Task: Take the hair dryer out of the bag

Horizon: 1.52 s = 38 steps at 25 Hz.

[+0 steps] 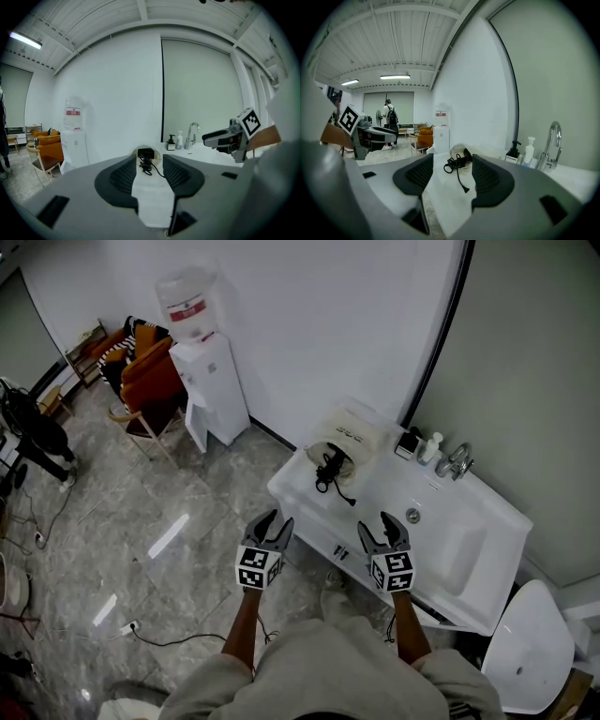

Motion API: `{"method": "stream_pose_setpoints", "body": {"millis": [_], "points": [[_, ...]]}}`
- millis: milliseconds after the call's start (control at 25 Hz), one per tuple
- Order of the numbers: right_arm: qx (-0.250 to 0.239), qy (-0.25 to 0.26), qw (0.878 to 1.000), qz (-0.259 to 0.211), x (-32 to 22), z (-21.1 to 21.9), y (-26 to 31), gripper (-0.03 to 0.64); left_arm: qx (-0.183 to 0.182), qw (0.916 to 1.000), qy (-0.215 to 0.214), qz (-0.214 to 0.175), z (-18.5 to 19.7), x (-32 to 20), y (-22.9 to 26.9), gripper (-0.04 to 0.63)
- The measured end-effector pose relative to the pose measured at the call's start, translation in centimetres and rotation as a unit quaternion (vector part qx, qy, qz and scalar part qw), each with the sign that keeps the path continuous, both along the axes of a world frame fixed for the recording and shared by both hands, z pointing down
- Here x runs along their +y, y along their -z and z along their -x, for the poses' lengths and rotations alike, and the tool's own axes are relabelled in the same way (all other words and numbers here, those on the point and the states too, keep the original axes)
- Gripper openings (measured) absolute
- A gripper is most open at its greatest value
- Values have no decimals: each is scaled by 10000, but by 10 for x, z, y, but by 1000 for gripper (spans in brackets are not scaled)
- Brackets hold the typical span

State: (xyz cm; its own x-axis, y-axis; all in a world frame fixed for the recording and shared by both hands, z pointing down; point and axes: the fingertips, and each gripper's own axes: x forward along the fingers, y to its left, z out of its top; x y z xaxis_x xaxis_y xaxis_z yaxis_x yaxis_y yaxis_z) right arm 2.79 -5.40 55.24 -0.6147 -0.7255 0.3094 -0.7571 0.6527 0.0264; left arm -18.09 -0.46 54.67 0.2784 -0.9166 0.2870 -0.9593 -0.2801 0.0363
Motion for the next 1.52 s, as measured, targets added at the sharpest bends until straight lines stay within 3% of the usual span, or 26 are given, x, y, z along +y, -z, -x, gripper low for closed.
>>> {"method": "stream_pose_setpoints", "body": {"millis": [440, 720, 1120, 1520], "points": [[138, 384, 9990, 160, -126, 19, -6, 241, -32, 9991, 342, 238, 10, -107, -3, 173], [119, 595, 9969, 505, -179, 28, -24, 242, -66, 9976, 470, 503, 8, -156, -12, 173], [357, 863, 9933, 678, -217, 32, -58, 242, -240, 9932, 444, 1047, -10, -193, -43, 173], [534, 1060, 9894, 841, -225, 44, -85, 241, -523, 9869, 18, 1529, -31, -215, -73, 173]]}}
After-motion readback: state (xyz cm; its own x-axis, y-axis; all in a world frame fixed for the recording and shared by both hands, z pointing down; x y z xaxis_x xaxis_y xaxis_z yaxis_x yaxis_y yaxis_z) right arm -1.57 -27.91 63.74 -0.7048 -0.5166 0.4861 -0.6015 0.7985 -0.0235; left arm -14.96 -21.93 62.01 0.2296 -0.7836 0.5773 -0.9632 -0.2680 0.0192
